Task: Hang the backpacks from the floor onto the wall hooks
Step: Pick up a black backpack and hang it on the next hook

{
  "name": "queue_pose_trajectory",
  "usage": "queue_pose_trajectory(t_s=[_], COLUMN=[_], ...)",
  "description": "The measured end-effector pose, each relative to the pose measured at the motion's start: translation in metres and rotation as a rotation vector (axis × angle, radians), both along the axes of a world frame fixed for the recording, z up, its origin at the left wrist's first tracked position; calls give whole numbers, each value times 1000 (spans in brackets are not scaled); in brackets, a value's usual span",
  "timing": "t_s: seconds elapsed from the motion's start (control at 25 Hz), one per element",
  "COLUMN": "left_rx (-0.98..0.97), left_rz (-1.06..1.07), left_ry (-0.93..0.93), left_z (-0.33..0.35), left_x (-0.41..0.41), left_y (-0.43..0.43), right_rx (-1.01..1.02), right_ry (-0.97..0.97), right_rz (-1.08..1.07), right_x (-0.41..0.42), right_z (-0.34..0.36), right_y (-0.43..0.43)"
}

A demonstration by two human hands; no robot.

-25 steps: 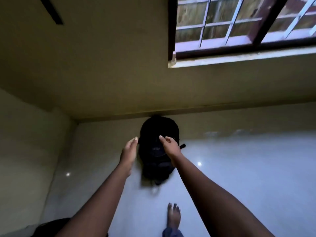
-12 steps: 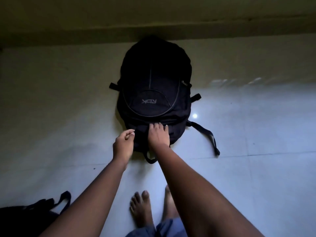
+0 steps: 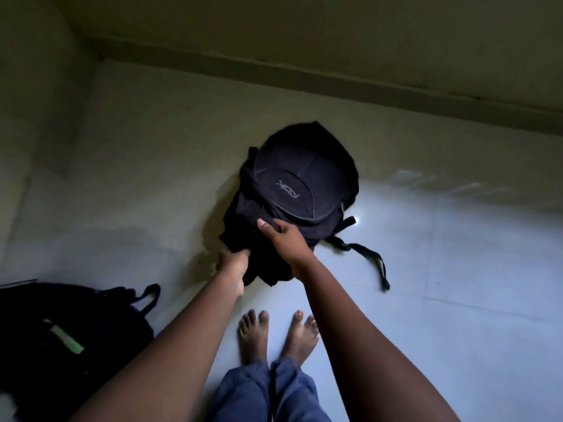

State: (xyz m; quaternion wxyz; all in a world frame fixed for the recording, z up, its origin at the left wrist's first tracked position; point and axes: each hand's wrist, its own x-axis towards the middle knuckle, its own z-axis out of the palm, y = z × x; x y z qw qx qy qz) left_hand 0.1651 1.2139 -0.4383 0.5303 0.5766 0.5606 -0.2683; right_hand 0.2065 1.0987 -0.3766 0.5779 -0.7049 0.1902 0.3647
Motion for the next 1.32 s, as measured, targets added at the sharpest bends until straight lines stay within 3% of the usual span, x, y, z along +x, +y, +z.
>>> queue_pose_trajectory(t_s=[0.12, 0.2, 0.32, 0.44, 0.52, 0.64, 0.76, 0.92, 1.12, 1.32], left_rx=[14, -44, -277, -211, -115, -230, -204, 147, 186, 227], left_rz=[3, 15, -84, -233, -180, 60, 84, -244, -432, -871], left_ry=[-54, -41, -62, -103, -196, -316, -347, -393, -529, -717], left_z=[15, 60, 141, 181, 200, 239, 279, 326, 392, 469], left_x=[-6, -5, -12, -19, -23, -32, -42, -48, -53, -23], left_y=[21, 23, 20, 23, 28, 32, 30, 34, 44, 44], right_rx=[224, 263, 201, 203, 170, -31, -157, -254, -271, -177], right_ry=[59, 87, 87, 103, 93, -1, -51, -69, -260, -582], right_rz=[-94, -58, 0, -10, -43, 3, 34, 175, 279, 342], right_x=[-2, -6, -10, -17, -23, -26, -30, -48, -68, -63], right_z=[68, 104, 135, 166, 185, 198, 214, 253, 327, 409], right_y=[-7, -10, -6, -3, 0, 12, 21, 32, 30, 21])
